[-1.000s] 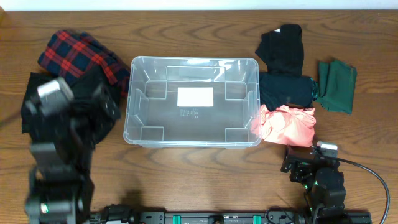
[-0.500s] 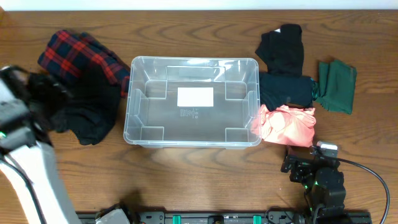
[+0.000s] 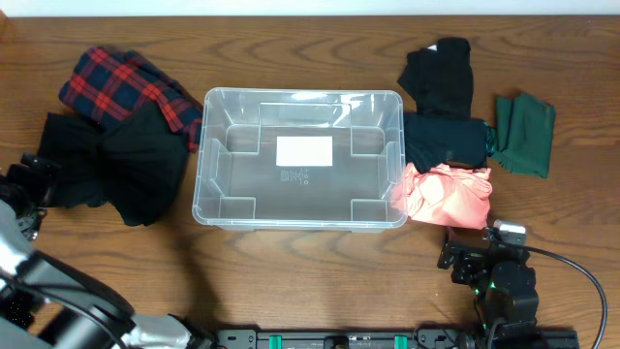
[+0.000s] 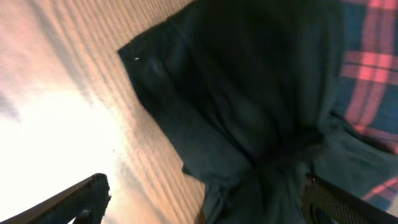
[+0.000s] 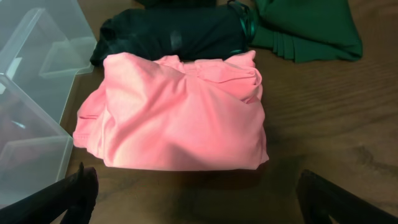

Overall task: Pack container
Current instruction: 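Move the left gripper down onto the black garment left of the bin, then close the left gripper on the black garment and lift it, then carry the black garment with the left gripper into the bin, then press and spread the black garment flat inside the bin with left gripper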

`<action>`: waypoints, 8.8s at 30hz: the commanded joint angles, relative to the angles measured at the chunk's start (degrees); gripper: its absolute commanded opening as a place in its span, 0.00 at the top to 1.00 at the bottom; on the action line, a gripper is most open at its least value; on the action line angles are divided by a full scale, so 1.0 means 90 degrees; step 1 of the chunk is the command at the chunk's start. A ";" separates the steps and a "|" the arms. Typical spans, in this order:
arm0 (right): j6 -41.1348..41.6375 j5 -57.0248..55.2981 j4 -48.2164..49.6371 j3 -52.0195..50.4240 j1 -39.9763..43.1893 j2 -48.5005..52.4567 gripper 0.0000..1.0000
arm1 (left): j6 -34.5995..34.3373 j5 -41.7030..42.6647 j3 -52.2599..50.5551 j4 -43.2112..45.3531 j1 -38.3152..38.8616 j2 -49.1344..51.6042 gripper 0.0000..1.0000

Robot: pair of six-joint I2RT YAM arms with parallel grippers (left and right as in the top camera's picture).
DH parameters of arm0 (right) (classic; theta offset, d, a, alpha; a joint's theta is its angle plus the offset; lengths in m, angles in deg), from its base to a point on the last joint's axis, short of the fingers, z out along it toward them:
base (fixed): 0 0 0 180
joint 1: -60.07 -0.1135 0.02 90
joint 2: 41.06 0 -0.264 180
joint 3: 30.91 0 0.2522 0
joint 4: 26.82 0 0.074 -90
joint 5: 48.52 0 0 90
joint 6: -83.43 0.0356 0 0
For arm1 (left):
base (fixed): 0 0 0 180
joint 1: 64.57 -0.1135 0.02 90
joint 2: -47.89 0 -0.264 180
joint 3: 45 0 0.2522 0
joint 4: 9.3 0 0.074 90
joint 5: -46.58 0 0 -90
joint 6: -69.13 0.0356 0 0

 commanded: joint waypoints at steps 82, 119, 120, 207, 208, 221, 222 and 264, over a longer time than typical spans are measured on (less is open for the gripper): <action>0.0097 -0.0017 -0.0010 -0.0027 0.0036 -0.0034 0.01 | 0.1202 0.3546 0.0039 0.2956 -0.0491 0.3723 0.22; 0.0097 -0.0017 -0.0010 -0.0027 0.0036 -0.0034 0.01 | -0.1625 0.4265 0.0041 0.0274 -0.0080 -0.4903 0.94; 0.0097 -0.0017 -0.0010 -0.0027 0.0036 -0.0034 0.01 | -0.1702 0.4391 0.0041 0.0272 0.0005 -0.4993 0.94; 0.0097 -0.0017 -0.0010 -0.0027 0.0036 -0.0034 0.01 | -0.3206 -0.3973 -0.0136 -0.3463 0.9785 -0.1632 0.83; 0.0097 -0.0017 -0.0010 -0.0027 0.0036 -0.0034 0.01 | -0.3206 -0.3973 -0.0136 -0.3602 0.9785 -0.1632 0.69; 0.0097 -0.0017 -0.0010 -0.0027 0.0036 -0.0034 0.01 | -0.2652 -0.4359 0.0087 -0.3118 0.9751 -0.1625 0.22; 0.0097 -0.0017 -0.0010 -0.0027 0.0036 -0.0034 0.01 | -0.2453 -0.4180 0.0046 -0.2873 0.9748 -0.1613 0.37; 0.0097 -0.0017 -0.0010 -0.0027 0.0036 -0.0034 0.01 | -0.1098 -0.0221 -0.1634 0.1258 0.6948 0.0561 0.78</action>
